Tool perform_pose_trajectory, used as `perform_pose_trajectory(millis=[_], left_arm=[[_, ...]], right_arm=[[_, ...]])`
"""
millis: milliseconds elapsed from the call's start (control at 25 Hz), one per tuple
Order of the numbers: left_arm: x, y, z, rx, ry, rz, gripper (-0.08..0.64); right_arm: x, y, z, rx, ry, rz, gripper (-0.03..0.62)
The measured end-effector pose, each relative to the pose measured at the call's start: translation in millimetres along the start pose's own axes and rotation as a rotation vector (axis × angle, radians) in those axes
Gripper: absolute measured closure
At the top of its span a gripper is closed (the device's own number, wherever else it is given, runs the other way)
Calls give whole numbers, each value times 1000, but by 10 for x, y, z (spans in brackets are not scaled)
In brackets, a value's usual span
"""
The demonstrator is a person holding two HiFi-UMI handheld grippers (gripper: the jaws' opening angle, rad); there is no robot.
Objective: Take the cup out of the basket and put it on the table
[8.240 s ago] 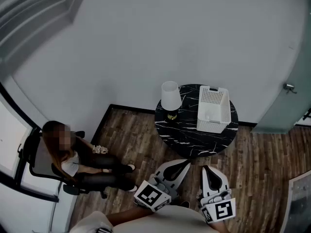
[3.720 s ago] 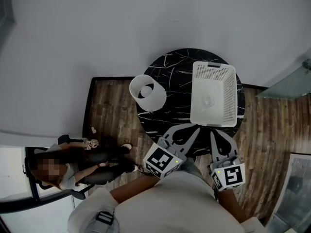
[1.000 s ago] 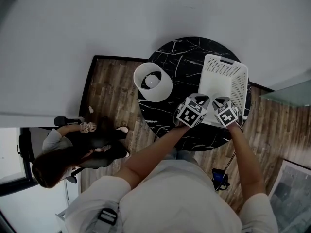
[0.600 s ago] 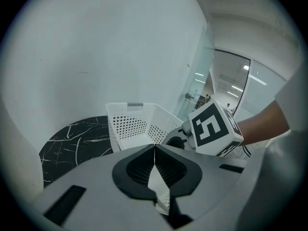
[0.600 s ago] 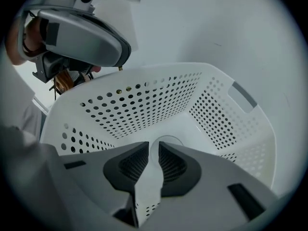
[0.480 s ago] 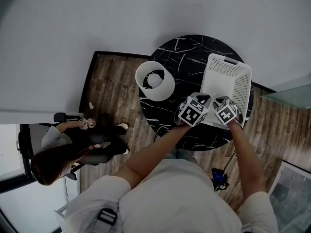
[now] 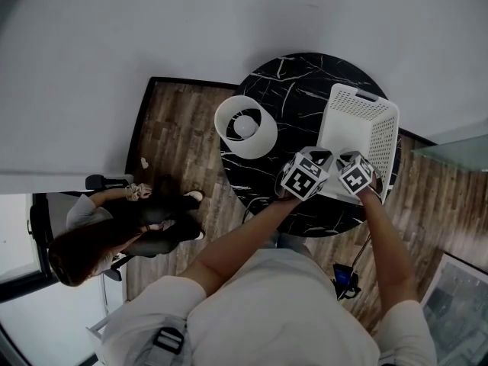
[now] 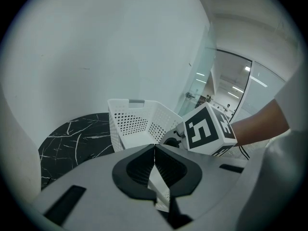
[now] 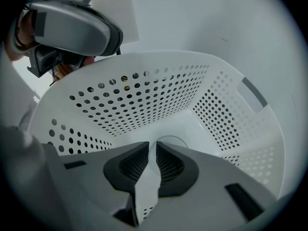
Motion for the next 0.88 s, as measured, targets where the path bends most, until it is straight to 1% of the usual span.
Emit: perform_pose_trajectory(millis=[240,320,440,880], left_arm=[[2,-6,13,-1,5,9,555],[-4,-8,9,3,0,9,555],[-3,-10,3,3,0,7,555],[23,3,-39,3,-12,15,555]], right_arm=[[2,2,2,-12,-5,-1,548],[9,7,4,-16,-3,2,565],[31,9,0,-20,-4,3,569],[20,80,6,-22,-17,-18,569]])
Point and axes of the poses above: the fingertips, and each gripper's own axes: y backward along the fingers, z to its left, x out of its underside, the point moved 2 cm from there along y, backward along the fingers, and after that the axes turned 5 degrees about z, right-handed, at the moved point
